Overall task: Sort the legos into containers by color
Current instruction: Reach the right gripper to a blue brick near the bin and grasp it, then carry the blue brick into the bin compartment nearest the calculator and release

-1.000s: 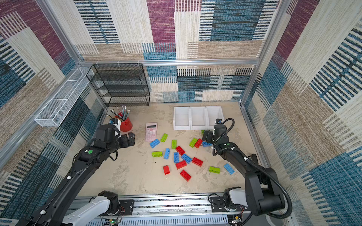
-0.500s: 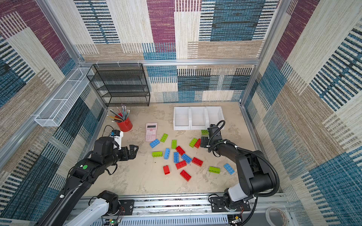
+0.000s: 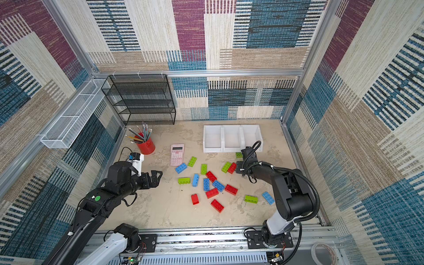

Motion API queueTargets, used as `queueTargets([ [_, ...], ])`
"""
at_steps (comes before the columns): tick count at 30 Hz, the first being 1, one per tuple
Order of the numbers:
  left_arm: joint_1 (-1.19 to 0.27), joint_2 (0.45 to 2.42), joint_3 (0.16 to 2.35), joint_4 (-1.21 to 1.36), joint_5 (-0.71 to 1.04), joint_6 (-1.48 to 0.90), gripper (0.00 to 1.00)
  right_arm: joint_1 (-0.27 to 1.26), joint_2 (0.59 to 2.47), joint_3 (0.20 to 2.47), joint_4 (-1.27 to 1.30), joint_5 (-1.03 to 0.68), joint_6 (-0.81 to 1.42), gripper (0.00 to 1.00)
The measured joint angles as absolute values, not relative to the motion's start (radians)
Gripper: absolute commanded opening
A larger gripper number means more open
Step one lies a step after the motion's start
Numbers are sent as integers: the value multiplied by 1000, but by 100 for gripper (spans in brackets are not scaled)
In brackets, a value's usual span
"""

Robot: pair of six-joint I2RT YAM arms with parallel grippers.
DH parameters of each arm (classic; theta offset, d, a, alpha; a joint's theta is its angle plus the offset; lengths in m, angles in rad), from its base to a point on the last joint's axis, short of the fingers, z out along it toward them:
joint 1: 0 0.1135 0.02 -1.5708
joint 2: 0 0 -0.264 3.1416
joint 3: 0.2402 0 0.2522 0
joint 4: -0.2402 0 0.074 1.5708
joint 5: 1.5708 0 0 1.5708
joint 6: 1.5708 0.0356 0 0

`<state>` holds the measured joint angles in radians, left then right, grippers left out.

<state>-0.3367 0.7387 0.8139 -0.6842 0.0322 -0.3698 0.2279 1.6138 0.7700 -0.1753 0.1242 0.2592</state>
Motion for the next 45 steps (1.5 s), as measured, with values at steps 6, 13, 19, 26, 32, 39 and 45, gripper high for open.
queueTargets([
  [6, -337, 741, 814, -684, 32, -370, 99, 228, 1615, 773, -176, 134, 257, 63],
  [13, -336, 740, 814, -684, 32, -370, 98, 228, 1574, 768, -193, 112, 265, 54],
  [19, -336, 723, 814, -684, 32, -370, 98, 243, 1533, 836, -239, 87, 268, 54],
  [26, -334, 713, 814, -684, 32, -370, 98, 284, 1538, 1003, -275, 54, 268, 54],
  [32, -332, 712, 814, -684, 32, -370, 98, 332, 1661, 1226, -297, 36, 259, 54],
  [39, -329, 727, 814, -684, 33, -370, 98, 383, 1871, 1503, -313, 20, 244, 54],
  [45, -329, 749, 814, -684, 39, -370, 97, 408, 2039, 1707, -349, 7, 230, 54],
])
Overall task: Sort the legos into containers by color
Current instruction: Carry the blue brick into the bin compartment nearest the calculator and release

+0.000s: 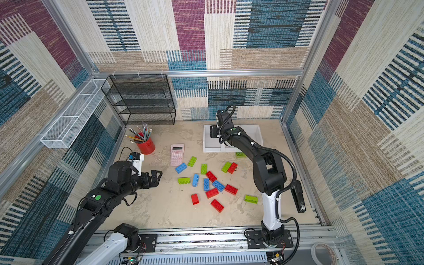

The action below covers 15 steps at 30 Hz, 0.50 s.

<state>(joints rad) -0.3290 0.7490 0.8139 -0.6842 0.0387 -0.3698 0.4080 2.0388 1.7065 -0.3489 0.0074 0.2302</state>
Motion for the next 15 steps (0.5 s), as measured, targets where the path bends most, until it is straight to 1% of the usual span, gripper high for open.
queueTargets([
  [6, -320, 793, 815, -685, 69, -369, 97, 416, 2159, 1853, -386, 1, 218, 55],
  [8, -316, 797, 815, -684, 83, -369, 98, 415, 2175, 1868, -389, 1, 215, 57],
  [9, -316, 799, 815, -684, 83, -369, 100, 415, 2182, 1871, -390, 3, 215, 57],
  [15, -316, 840, 855, -695, 110, -358, 99, 415, 2201, 1882, -396, 4, 210, 64],
])
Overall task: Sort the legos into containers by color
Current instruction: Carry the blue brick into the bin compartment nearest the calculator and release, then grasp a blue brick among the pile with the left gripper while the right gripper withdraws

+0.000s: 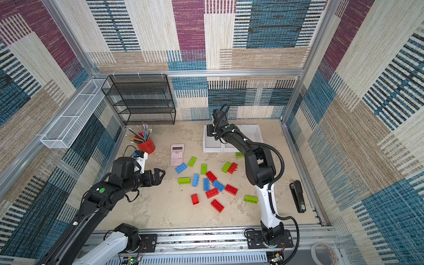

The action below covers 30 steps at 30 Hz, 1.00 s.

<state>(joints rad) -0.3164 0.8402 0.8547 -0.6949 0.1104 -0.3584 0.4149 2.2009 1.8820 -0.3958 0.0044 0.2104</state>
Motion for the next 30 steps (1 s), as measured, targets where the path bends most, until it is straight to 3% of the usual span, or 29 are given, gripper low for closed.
queueTargets([
  [3, -318, 883, 875, -707, 129, -343, 100, 415, 2199, 1890, -397, 4, 210, 70],
  [7, -344, 931, 912, -723, 148, -333, 91, 415, 2159, 1872, -401, 4, 207, 75],
  [11, -401, 974, 941, -733, 162, -334, 88, 415, 2057, 1795, -384, 12, 199, 87],
  [16, -512, 1045, 978, -754, 145, -342, 83, 415, 1908, 1637, -334, 12, 192, 89],
  [20, -599, 1118, 1004, -757, 112, -359, 72, 415, 1773, 1463, -274, 11, 193, 89],
  [26, -715, 1295, 1077, -758, 55, -374, 66, 415, 1493, 1070, -119, -36, 233, 94],
  [30, -744, 1422, 1118, -758, 31, -390, 52, 415, 1310, 813, 11, -65, 286, 94],
])
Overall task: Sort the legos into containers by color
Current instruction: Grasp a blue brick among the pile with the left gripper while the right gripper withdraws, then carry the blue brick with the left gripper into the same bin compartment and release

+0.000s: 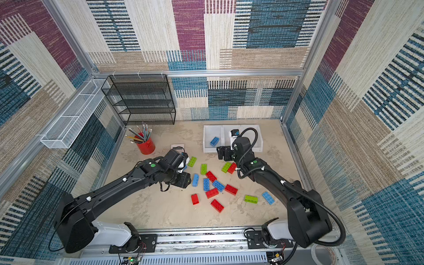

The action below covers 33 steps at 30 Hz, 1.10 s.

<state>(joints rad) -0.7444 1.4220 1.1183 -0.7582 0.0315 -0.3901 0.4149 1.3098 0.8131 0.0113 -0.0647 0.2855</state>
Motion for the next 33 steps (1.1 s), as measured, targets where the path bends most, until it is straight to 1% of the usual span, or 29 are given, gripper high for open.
queueTargets([
  [4, -755, 1530, 1148, -751, 23, -422, 53, 415, 1147, 618, 129, -68, 340, 94],
  [8, -760, 1617, 1178, -743, 22, -450, 53, 415, 1038, 487, 231, -55, 381, 95],
  [13, -766, 1712, 1220, -727, 22, -476, 53, 415, 985, 388, 297, -15, 396, 95],
  [18, -766, 1785, 1251, -710, 24, -498, 47, 415, 936, 346, 338, 2, 408, 94],
  [22, -766, 1823, 1269, -698, 20, -506, 45, 415, 918, 324, 366, 5, 416, 95],
  [25, -766, 1852, 1281, -697, 6, -517, 38, 415, 923, 319, 374, 8, 418, 95],
  [27, -766, 1872, 1292, -694, 6, -523, 30, 415, 924, 319, 378, 8, 421, 95],
  [33, -766, 1893, 1342, -705, -4, -519, 23, 415, 928, 311, 397, 8, 427, 95],
])
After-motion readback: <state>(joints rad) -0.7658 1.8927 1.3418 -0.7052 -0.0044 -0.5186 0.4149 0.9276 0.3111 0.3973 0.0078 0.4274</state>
